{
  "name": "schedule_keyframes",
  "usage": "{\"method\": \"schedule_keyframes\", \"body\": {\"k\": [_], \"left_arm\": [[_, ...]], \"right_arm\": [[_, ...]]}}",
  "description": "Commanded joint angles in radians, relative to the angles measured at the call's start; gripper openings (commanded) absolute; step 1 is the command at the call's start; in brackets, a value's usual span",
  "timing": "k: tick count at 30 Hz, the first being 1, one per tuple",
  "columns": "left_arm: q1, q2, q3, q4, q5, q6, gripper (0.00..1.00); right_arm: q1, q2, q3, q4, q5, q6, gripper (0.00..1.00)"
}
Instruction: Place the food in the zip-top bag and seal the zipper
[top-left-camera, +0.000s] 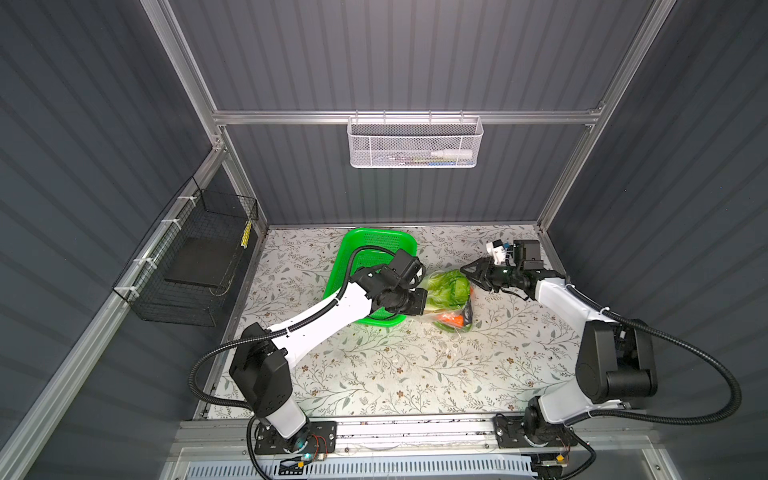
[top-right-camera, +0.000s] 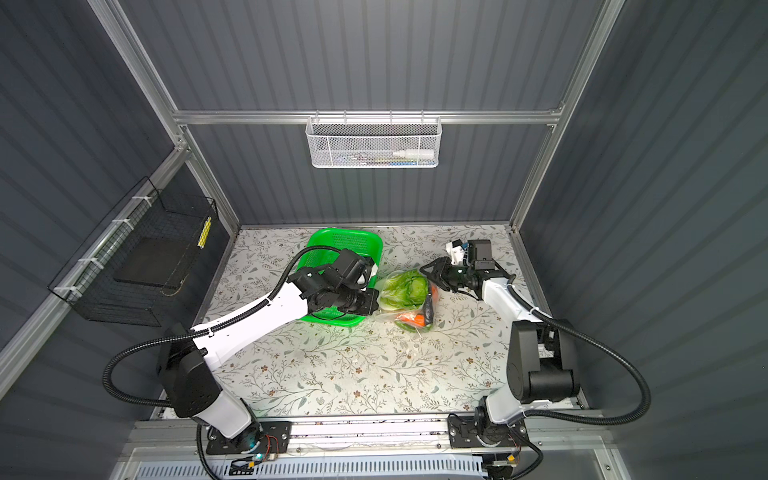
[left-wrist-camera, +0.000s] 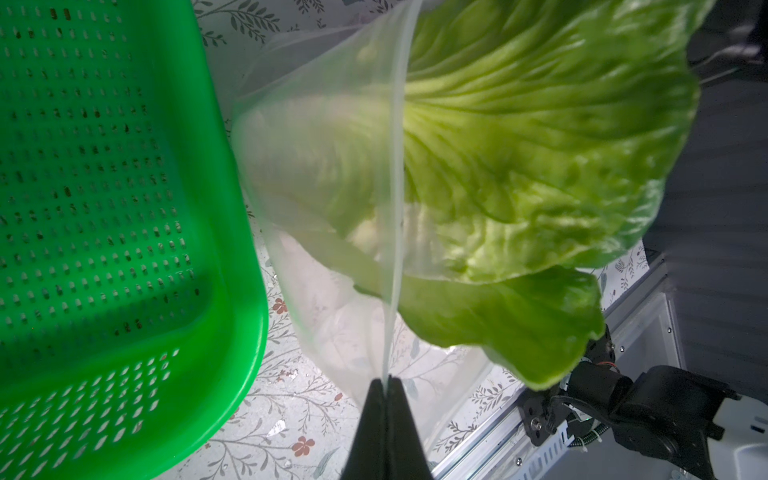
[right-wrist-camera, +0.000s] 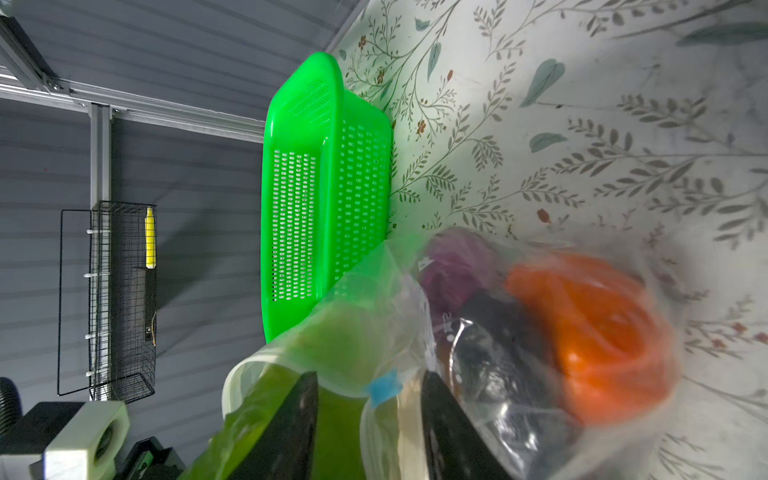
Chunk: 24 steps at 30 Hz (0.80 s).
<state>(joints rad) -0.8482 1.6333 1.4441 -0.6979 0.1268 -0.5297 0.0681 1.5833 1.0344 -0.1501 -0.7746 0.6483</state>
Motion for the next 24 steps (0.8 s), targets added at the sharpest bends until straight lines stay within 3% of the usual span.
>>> {"method": "schedule_keyframes", "body": {"k": [1,6,13,24], "left_arm": [[0.002,-0.003,0.016,-0.041,-0.001,0.023,0.00],[0.002,0.000,0.014,-0.032,-0.003,0.019,0.00],[0.003,-0.005,0.019,-0.021,-0.045,0.001,0.00],[0.011,-0.042,0.071,0.037,-0.171,-0.024,0.00]], "right_arm": [[0.018,0.018,0.028,0.006,-0.026,-0.020,0.42],[0.026,0.017,-0.006,0.054,-0.038,0.007,0.37],[0.040,0.006,0.006,0.074,-0.030,0.022,0.00],[0.000,-0.124,0.092,-0.059,0.065,-0.047,0.00]]}}
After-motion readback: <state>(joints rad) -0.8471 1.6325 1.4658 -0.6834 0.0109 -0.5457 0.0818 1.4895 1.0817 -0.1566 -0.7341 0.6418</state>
